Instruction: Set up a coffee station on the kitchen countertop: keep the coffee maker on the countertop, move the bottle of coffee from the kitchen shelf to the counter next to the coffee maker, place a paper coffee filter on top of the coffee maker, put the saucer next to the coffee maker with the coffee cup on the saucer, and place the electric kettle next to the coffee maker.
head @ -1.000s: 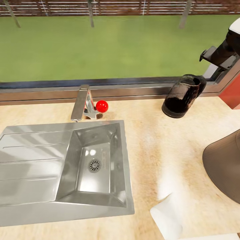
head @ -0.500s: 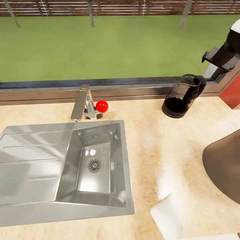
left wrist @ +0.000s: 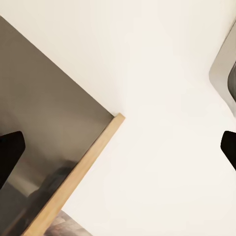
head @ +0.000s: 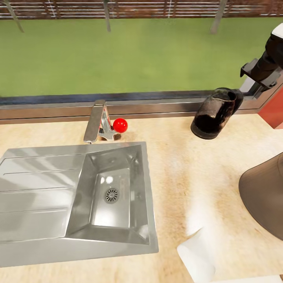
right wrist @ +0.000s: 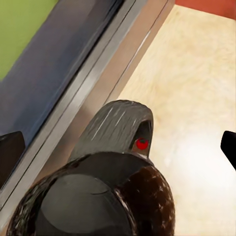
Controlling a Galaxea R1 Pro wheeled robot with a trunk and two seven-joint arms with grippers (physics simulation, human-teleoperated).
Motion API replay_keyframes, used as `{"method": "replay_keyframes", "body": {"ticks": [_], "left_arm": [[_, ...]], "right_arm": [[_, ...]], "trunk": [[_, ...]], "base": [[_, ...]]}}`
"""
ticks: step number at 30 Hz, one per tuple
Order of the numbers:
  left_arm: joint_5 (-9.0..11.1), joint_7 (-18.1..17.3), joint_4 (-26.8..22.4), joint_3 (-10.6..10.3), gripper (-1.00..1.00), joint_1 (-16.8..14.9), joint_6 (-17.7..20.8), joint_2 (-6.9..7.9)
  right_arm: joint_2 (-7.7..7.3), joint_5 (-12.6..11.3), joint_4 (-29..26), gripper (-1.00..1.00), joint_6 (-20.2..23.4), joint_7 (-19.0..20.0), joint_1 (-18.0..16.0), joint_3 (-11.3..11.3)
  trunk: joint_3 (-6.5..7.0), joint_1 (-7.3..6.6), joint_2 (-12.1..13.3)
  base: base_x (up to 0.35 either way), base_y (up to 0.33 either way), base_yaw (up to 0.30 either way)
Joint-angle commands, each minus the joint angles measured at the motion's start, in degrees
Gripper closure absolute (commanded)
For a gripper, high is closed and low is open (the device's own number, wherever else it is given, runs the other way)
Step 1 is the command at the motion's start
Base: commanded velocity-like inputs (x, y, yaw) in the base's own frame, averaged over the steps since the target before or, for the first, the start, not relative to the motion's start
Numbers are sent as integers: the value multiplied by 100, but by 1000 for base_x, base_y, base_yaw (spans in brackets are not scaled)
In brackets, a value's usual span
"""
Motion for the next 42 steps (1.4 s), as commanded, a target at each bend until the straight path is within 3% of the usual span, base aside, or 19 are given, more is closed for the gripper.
{"method": "replay_keyframes", "body": {"ticks": [1,42], "left_arm": [[10,-47,-2,45,-100,2,-1,0],[3,-47,-9,36,-100,2,-1,-3]], "right_arm": [[-2,-54,11,-100,21,-19,-8,48],[227,-79,19,-100,134,24,170,39]], "trunk": [[-6,2,-7],[-6,2,-7]], "base": [[0,0,0],[0,0,0]]}}
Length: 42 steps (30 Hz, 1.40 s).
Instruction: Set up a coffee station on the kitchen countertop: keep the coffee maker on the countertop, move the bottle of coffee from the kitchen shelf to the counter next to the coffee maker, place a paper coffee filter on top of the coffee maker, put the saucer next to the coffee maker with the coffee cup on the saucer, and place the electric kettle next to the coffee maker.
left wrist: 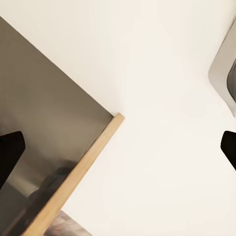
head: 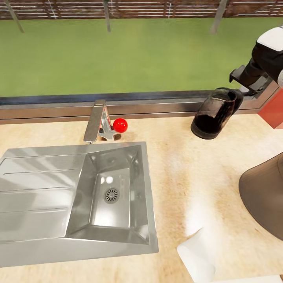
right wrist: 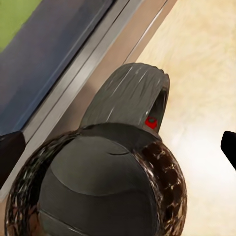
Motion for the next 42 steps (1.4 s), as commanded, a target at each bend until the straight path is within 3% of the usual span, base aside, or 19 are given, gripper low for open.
{"method": "replay_keyframes", "body": {"ticks": [1,18,42], "left_arm": [[10,-47,-1,45,-100,2,-1,-1],[17,-47,-2,51,-100,2,-1,-5],[18,-47,0,51,-100,4,-1,-11]], "right_arm": [[-2,-49,11,-100,18,-8,-1,48],[2,-49,11,-100,-80,552,135,48],[-34,14,2,-100,-843,1089,367,48]], "trunk": [[-6,2,-7],[-6,2,-7],[-6,2,-7]], "base": [[0,0,0],[0,0,0],[0,0,0]]}}
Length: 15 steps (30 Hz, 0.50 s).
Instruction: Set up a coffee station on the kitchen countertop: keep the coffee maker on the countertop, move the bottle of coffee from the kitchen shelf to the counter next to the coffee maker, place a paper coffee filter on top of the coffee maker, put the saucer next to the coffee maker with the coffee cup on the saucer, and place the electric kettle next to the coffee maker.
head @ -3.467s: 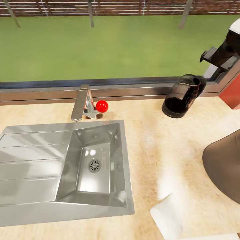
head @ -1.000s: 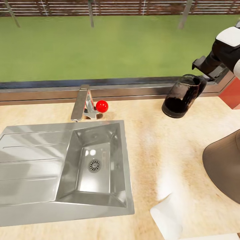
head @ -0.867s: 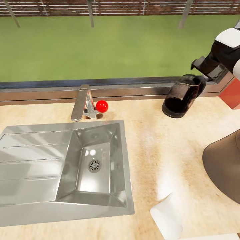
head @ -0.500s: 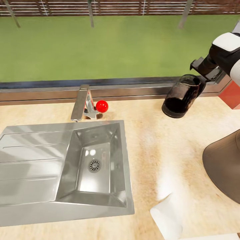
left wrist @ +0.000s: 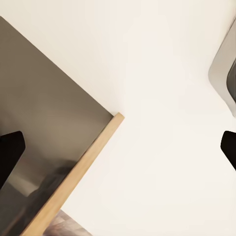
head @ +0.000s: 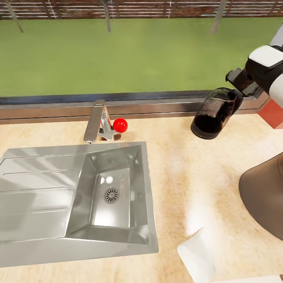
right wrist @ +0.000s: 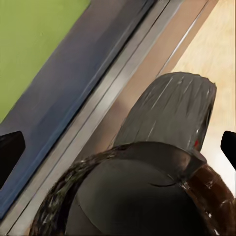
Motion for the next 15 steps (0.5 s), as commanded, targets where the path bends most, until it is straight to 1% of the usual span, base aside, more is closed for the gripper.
{"method": "replay_keyframes", "body": {"ticks": [1,3,4,12,15], "left_arm": [[11,-47,-3,46,-100,2,-1,-1],[11,-47,-2,46,-100,1,-1,3],[11,-47,1,46,-100,1,-1,5],[11,-47,-1,46,-100,1,-1,0],[11,-47,-4,46,-100,1,-1,2]], "right_arm": [[-5,-50,11,-100,-4,-10,5,50],[-10,-41,11,-100,-97,5,40,54],[-20,15,11,-100,-173,16,73,57],[-36,256,11,-100,-337,59,259,57],[-38,301,11,-100,-365,94,286,57]], "trunk": [[-6,2,-7],[-6,2,-7],[-6,2,-7],[-6,2,-7],[-6,2,-7]], "base": [[0,0,0],[0,0,0],[0,0,0],[0,0,0],[0,0,0]]}}
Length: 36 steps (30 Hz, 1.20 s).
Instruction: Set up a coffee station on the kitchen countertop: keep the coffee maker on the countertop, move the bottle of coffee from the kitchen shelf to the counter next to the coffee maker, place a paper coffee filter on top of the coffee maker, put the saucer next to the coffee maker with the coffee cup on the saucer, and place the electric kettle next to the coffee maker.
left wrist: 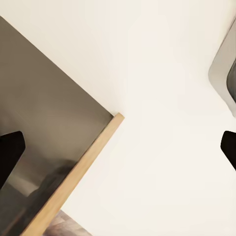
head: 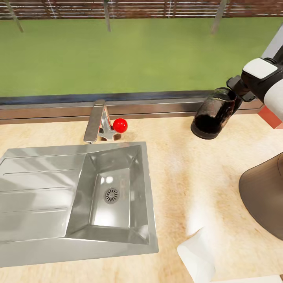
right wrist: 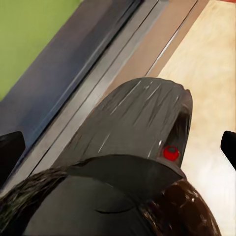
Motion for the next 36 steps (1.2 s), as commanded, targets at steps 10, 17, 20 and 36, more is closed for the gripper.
{"method": "replay_keyframes", "body": {"ticks": [10,17,20,36], "left_arm": [[8,-47,-4,46,-100,2,-1,-1],[2,-47,-3,46,-100,3,-1,-4],[5,-47,-5,46,-100,2,-1,1],[3,-47,-5,46,-100,2,-1,4]], "right_arm": [[6,-3,11,-100,-25,36,201,48],[15,-2,11,-100,-28,41,362,48],[19,-2,11,100,-29,45,452,49],[34,-2,11,100,-10,45,464,57]], "trunk": [[-6,2,-7],[-6,2,-7],[-6,2,-7],[-6,2,-7]], "base": [[0,0,0],[0,0,0],[0,0,0],[0,0,0]]}}
